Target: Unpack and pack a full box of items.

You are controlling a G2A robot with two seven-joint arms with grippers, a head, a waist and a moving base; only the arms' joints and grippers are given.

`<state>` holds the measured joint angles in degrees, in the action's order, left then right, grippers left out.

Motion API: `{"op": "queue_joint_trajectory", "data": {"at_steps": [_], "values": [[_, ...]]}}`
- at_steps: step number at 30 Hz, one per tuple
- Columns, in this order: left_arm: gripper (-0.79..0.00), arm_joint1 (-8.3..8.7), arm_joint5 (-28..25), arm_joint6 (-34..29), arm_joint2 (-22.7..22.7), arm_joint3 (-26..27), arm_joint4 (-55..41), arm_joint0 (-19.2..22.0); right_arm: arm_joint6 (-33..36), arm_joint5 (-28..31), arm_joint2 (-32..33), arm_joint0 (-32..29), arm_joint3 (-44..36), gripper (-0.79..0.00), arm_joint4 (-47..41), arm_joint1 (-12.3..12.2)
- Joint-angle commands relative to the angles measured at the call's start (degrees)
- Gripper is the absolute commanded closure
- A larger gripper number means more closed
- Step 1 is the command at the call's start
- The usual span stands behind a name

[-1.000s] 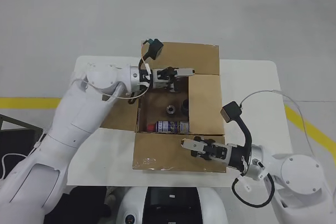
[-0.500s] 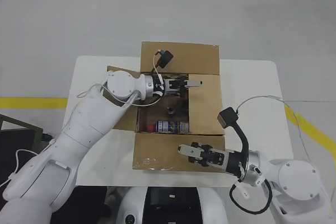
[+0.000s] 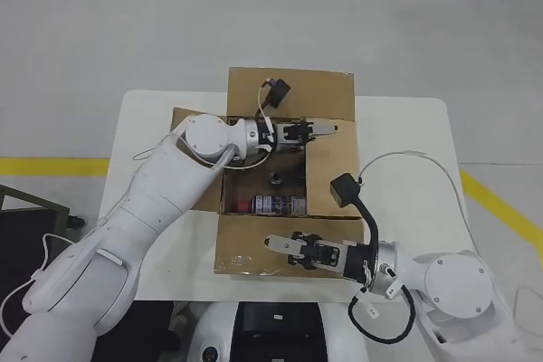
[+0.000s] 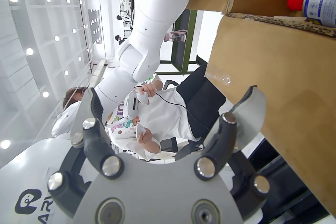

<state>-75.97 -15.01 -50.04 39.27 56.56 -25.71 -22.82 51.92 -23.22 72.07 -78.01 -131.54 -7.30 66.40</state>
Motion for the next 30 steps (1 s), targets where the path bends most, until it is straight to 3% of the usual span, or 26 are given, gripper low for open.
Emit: {"op": "queue_joint_trajectory", "data": {"at_steps": [1,9,14,24,30], "values": [[-0.785,-0.35,-2.3,-0.1,0.7,-0.1,-1.5,0.2,-0.1,-0.4,-0.3,0.2,-0.1,-0.785,0.0,-0.1],[-0.785,-2.0,-4.1,-2.3,1.3,1.1,-5.6,1.6,1.2,-2.1,-1.5,1.1,-1.2,-0.785,0.5,-0.5],[-0.785,-3.4,-4.0,-3.4,0.4,1.0,-6.8,2.8,-2.4,-1.5,-0.5,0.2,-0.7,-0.785,4.0,-0.9],[-0.785,-5.78,-4.2,-5.9,-0.2,-2.1,-9.4,4.6,-9.2,0.3,7.9,-4.9,-3.1,-0.785,10.4,-1.9],[-0.785,-5.55,-5.7,-7.9,2.9,-3.1,-10.7,4.6,-12.1,3.3,13.6,-9.4,-3.1,-0.785,9.6,-2.3]]}}
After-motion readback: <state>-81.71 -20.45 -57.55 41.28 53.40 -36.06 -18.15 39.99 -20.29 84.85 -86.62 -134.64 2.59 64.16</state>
